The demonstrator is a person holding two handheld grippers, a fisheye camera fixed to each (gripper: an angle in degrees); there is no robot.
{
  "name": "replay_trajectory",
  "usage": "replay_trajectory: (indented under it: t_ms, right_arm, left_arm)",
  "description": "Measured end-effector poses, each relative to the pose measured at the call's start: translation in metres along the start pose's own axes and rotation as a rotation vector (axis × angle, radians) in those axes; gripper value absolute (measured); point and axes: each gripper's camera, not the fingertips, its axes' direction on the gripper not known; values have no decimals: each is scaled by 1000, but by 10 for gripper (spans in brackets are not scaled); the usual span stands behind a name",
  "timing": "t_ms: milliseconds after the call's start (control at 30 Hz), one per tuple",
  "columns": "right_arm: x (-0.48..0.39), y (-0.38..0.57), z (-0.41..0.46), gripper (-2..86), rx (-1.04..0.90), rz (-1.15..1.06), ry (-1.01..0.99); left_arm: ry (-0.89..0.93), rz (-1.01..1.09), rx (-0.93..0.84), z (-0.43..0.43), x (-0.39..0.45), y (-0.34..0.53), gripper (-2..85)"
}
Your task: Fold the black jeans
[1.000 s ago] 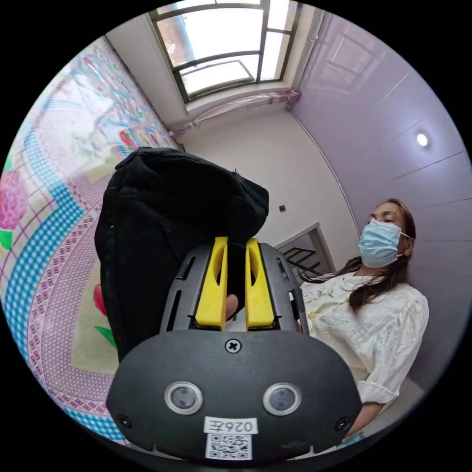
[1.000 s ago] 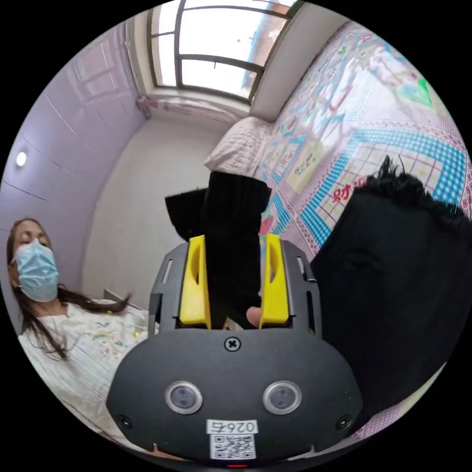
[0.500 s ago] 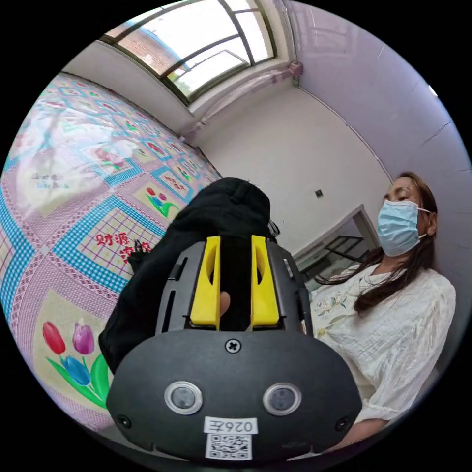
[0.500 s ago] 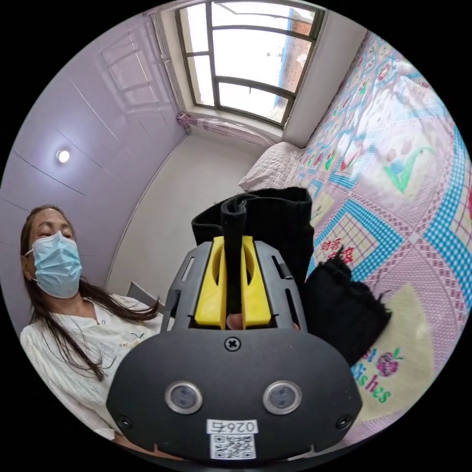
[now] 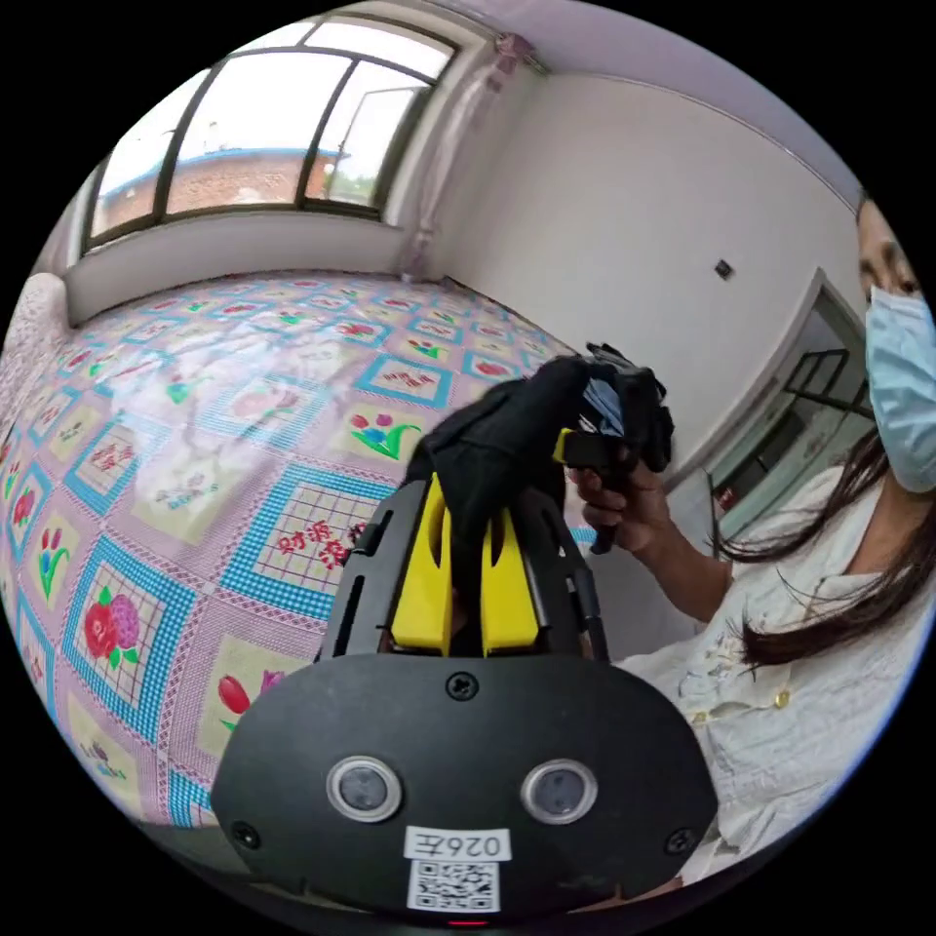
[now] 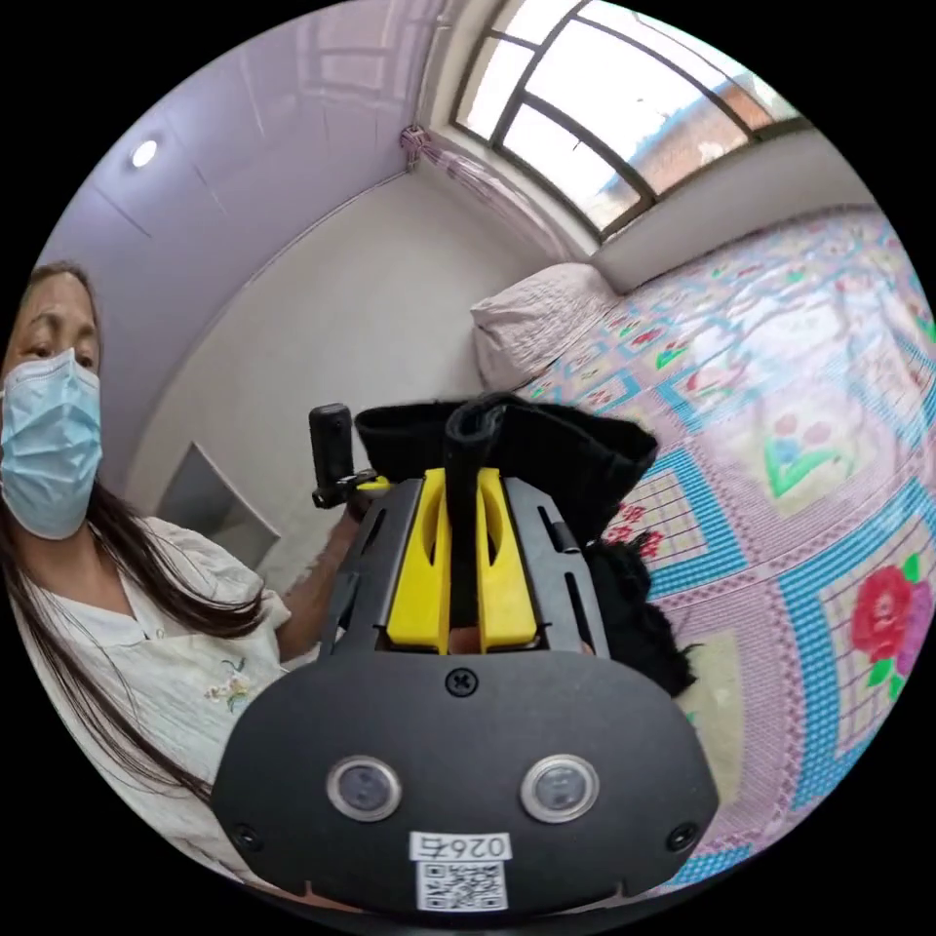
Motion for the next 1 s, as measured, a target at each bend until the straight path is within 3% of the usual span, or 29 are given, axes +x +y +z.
replay_trajectory:
  t_ms: [167, 267, 433, 600, 833, 1000]
  right_arm:
    - [-65, 45, -28, -8, 65, -89, 303]
    - [-146, 59, -45, -9, 150, -233, 312]
    - [-389, 74, -12, -8, 216, -729, 772]
    - [-582, 103, -17, -7, 406, -960, 959]
    - [-783, 145, 33, -8, 595, -1120, 1362]
    - [-852, 195, 59, -8, 696, -1221, 1428]
  left_arm:
    - [-7, -82, 246, -124, 13, 42, 8]
    - [-18, 96, 307, -198, 79, 45, 8]
    - [-287, 473, 401, -303, 242, 29, 9]
    - [-393, 686, 524, -412, 378, 5, 10]
    - [-436, 784, 668, -497, 490, -7, 16]
    - [-401, 856, 702, -518, 520, 0, 23]
